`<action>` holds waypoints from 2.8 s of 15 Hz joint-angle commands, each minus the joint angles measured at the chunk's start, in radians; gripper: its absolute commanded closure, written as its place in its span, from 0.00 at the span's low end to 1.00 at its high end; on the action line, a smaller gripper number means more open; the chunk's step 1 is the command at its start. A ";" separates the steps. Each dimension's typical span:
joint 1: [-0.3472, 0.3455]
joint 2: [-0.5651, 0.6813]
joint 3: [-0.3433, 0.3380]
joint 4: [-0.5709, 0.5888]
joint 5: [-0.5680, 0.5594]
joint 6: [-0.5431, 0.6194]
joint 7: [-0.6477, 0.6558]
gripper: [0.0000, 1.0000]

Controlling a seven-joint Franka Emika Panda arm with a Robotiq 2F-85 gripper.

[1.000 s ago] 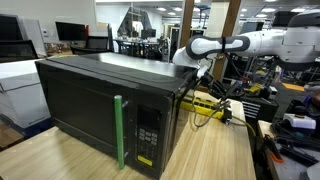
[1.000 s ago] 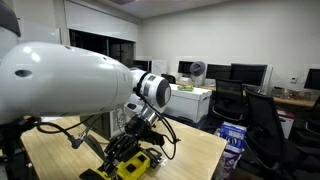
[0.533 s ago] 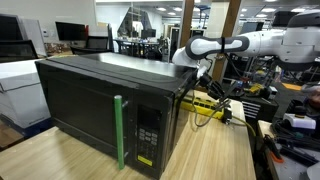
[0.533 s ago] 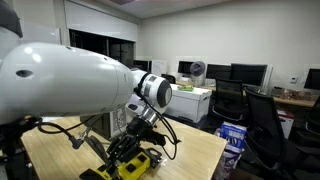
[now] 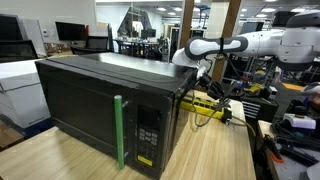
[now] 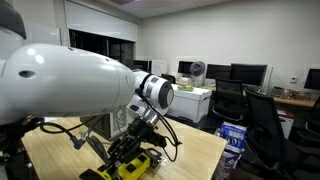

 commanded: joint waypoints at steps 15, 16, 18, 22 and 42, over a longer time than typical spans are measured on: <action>0.042 0.000 -0.062 0.150 0.122 -0.034 0.000 0.93; 0.045 0.000 -0.066 0.161 0.129 -0.038 0.000 0.93; 0.056 0.000 -0.079 0.189 0.146 -0.046 0.000 0.93; 0.076 0.000 -0.096 0.238 0.174 -0.052 0.000 0.93; 0.068 0.000 -0.084 0.274 0.234 -0.113 0.000 0.93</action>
